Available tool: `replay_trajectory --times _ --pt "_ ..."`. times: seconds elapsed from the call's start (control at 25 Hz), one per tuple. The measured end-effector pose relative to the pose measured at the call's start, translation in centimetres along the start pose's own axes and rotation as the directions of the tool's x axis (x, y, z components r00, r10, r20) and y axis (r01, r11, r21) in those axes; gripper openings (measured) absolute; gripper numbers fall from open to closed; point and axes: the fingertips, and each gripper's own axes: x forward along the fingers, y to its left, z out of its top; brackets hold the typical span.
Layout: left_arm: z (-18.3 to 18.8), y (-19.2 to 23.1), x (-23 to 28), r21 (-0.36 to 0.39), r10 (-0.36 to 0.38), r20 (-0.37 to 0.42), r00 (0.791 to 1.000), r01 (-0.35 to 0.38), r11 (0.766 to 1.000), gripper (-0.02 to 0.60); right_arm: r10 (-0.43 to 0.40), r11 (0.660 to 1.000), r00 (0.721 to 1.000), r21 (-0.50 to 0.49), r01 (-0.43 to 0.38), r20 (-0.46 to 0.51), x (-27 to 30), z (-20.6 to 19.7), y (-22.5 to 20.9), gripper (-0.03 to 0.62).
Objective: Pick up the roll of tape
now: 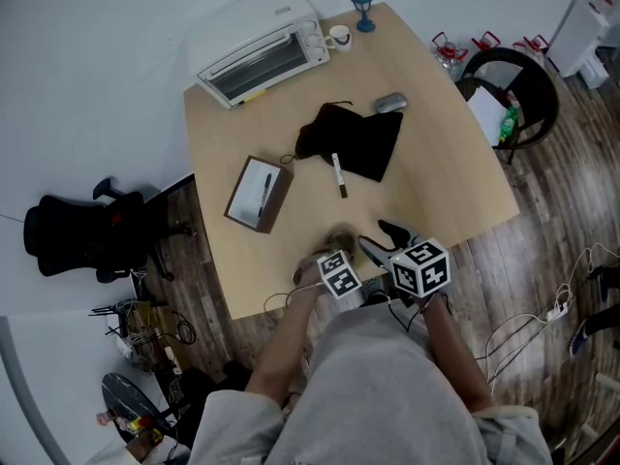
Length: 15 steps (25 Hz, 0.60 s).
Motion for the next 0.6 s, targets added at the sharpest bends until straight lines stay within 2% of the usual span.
replay_trajectory --times 0.6 --pt "-0.23 -0.36 -0.9 -0.075 0.035 0.07 0.997 -0.03 0.997 0.038 0.016 1.0 1.0 0.005 -0.016 -0.011 0.83 -0.28 0.91 0.236"
